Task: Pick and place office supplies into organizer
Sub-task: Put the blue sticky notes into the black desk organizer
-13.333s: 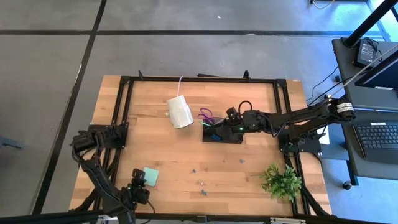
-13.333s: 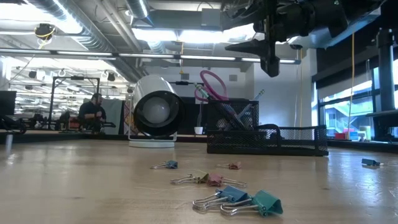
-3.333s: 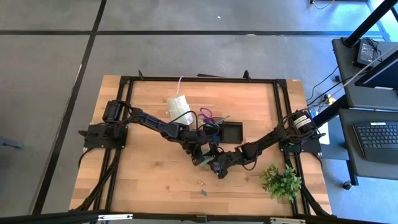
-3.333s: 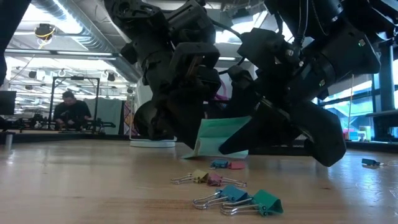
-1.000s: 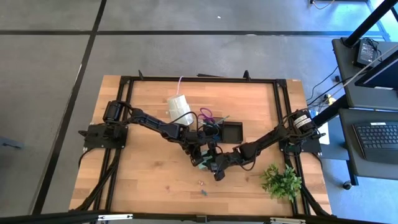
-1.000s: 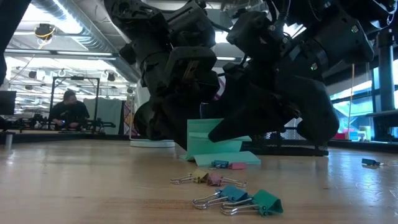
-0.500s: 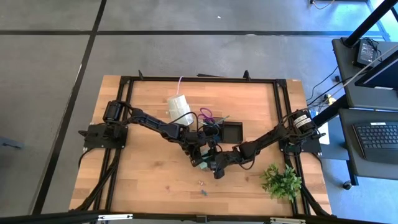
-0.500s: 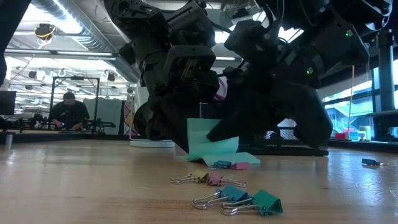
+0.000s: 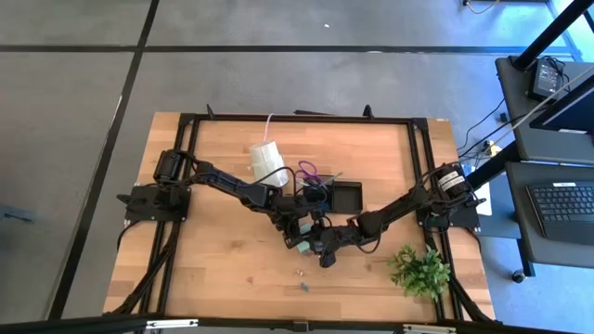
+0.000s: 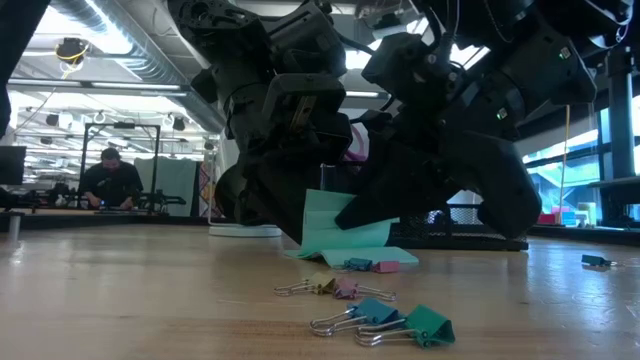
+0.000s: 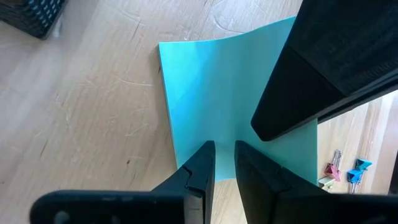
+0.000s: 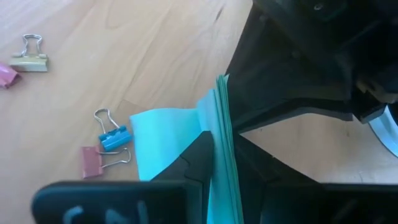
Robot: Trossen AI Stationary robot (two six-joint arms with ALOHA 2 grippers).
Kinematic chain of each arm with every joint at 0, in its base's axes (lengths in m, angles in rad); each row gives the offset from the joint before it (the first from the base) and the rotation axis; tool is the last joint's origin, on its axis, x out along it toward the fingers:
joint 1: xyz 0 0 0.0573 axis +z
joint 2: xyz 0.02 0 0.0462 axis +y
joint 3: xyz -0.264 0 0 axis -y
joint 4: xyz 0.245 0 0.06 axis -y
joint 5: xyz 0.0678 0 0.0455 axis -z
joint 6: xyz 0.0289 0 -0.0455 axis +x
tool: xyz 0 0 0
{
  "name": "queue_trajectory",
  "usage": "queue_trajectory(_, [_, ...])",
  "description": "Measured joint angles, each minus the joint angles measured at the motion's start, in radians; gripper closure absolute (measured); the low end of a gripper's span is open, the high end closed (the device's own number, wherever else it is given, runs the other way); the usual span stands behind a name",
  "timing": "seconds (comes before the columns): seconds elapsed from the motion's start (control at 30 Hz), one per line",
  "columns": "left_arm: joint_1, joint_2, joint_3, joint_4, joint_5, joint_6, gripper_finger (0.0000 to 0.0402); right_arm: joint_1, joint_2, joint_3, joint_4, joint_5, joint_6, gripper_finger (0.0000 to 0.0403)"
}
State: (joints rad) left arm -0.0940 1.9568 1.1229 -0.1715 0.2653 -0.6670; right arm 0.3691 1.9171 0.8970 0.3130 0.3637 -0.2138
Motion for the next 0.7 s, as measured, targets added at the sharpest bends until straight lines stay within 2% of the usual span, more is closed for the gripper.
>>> queue_trajectory(0.47, [-0.008,-0.002,0.0,-0.001,-0.007,0.063,0.0342,0.0,0.0,0.0,-0.001,-0.002,0.0,0.0349])
queue_trajectory(0.7, [-0.009,-0.085,-0.001,-0.047,-0.022,0.165,0.0342,0.001,0.0,0.04,-0.074,-0.001,-0.001,0.0369])
